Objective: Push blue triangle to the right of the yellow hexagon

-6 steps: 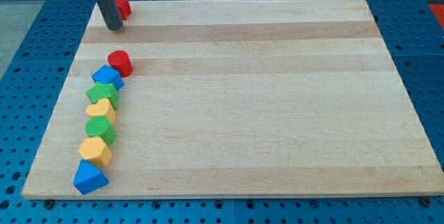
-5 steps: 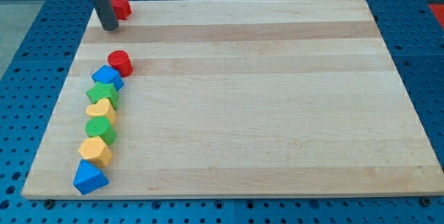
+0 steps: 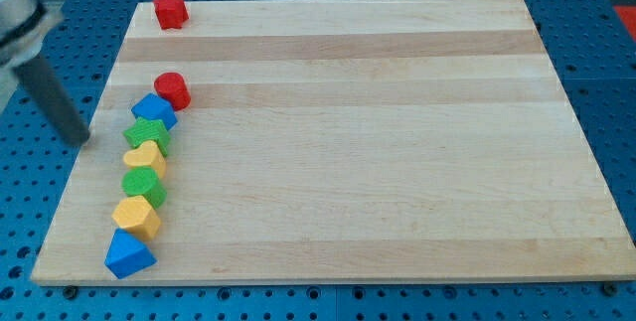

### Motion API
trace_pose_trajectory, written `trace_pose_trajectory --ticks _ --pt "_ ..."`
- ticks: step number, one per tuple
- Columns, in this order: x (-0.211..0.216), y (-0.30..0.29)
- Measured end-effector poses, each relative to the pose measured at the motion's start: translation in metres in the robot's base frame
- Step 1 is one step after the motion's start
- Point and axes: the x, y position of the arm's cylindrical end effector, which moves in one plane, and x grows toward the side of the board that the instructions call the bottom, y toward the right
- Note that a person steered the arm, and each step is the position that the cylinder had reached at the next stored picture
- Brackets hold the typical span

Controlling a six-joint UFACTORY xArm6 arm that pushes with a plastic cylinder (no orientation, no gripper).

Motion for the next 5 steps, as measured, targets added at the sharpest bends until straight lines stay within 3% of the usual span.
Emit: trace_pose_trajectory --ticks 1,2,5 --pt "0.09 0.001" --pt "0.13 0.023" --pt "0.131 0.076"
